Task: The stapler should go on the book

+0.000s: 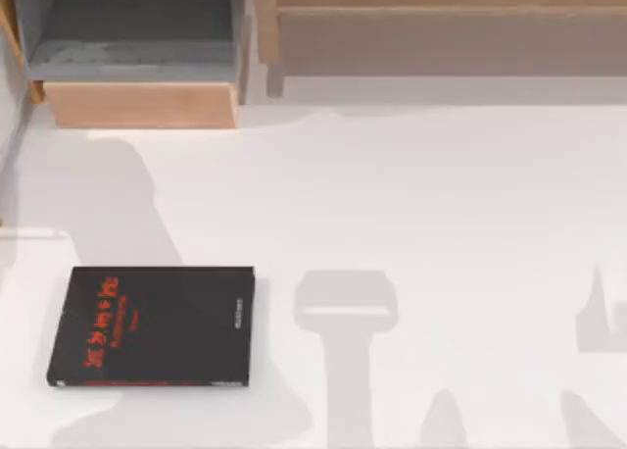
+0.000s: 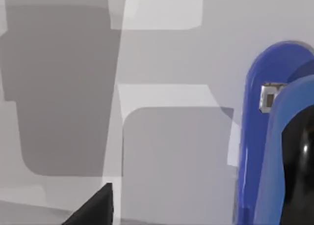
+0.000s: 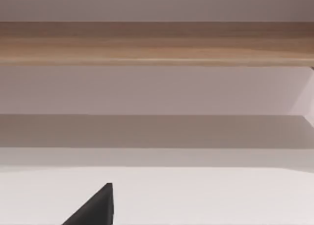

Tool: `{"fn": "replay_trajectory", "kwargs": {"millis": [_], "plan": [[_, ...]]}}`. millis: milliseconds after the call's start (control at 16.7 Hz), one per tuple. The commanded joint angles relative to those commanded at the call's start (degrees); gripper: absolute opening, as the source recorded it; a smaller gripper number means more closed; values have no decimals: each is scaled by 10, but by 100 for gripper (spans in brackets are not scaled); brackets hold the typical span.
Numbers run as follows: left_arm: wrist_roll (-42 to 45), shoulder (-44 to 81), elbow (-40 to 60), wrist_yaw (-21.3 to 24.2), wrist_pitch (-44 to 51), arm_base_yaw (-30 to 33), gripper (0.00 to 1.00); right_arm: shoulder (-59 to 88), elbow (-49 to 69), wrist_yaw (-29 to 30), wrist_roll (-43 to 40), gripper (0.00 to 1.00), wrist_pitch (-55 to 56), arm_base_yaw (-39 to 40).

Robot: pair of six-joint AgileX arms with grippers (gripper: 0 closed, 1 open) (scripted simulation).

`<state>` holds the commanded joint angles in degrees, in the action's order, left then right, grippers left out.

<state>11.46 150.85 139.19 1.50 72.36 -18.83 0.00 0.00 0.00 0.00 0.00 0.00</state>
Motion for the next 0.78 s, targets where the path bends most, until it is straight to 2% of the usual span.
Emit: {"fn": "replay_trajectory", "kwargs": {"millis": [360, 780], "plan": [[-2, 7, -6, 0, -10, 3, 100, 0, 0, 0, 0, 100, 0, 0], [-2, 7, -6, 0, -10, 3, 47, 0, 0, 0, 0, 100, 0, 0]]}}
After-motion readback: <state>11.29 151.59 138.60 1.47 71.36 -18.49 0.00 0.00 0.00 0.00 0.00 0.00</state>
